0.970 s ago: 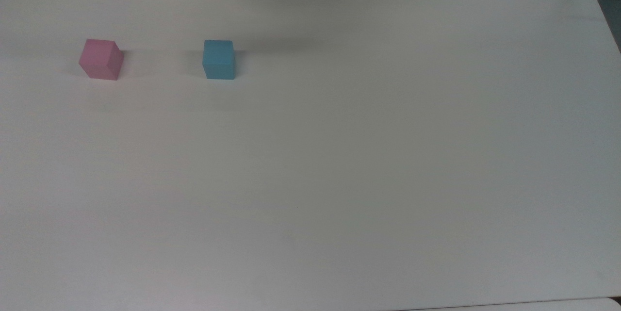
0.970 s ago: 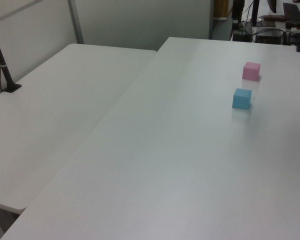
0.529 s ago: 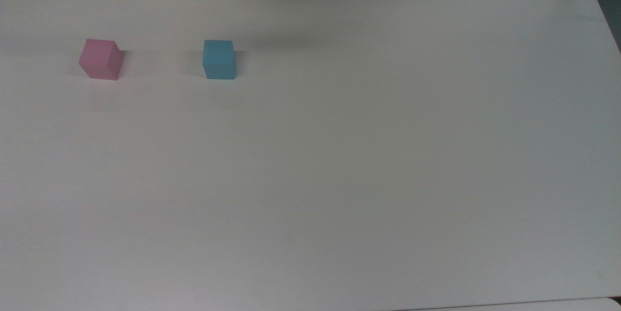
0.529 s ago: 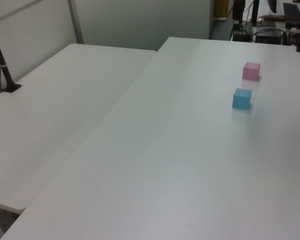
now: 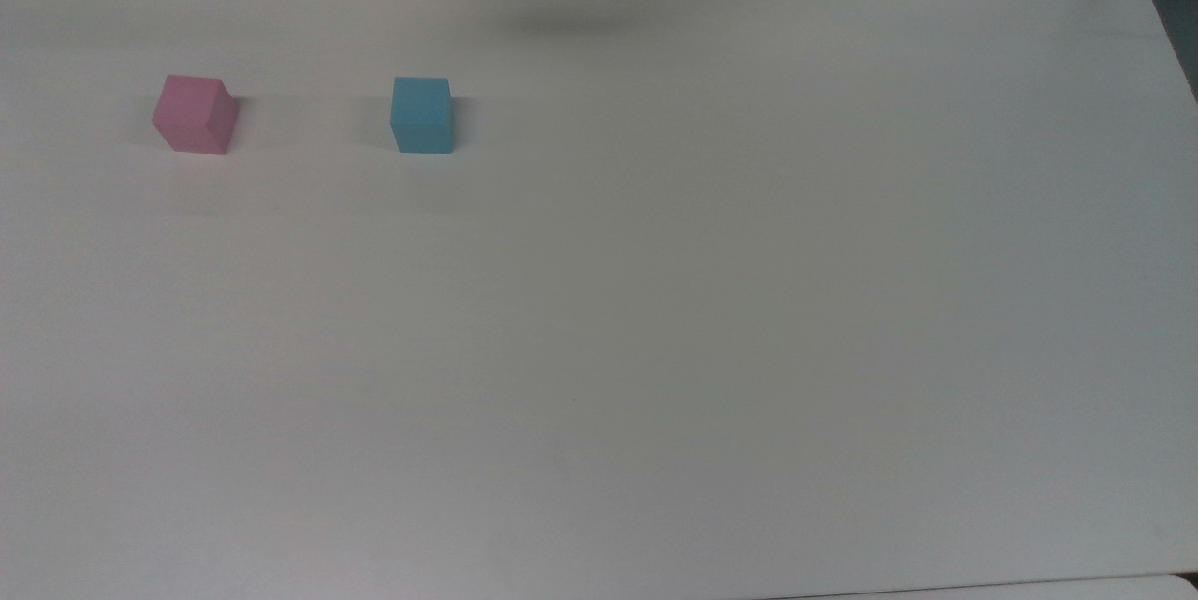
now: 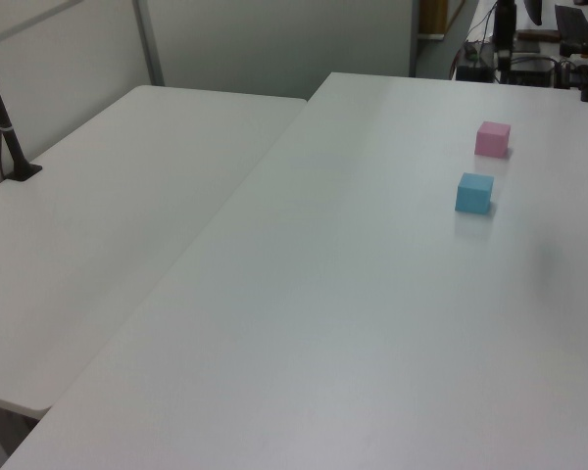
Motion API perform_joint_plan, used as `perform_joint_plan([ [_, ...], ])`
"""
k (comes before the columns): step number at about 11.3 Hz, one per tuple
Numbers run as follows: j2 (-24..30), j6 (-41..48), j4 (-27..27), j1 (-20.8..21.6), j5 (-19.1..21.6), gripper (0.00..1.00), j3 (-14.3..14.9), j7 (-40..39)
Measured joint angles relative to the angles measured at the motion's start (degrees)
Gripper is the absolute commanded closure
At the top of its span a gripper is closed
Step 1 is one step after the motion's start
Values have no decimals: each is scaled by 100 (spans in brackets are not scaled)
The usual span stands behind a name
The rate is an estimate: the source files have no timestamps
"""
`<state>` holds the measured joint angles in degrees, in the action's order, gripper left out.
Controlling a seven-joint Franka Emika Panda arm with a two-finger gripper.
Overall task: Put blue cube on pink cube
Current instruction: 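Lower the open gripper down over the light-blue cube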
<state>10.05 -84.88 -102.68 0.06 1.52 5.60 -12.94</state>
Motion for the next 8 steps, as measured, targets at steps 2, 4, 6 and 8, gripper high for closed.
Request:
perform_joint_plan([
  [2,295,-737,-894,-103,-8,0,-129,219],
  [4,385,-1962,-1848,-387,-20,0,-265,546],
  [6,327,-2611,-2445,-568,-20,0,-271,575],
  [8,172,-2914,-2638,-743,-32,0,-272,580],
])
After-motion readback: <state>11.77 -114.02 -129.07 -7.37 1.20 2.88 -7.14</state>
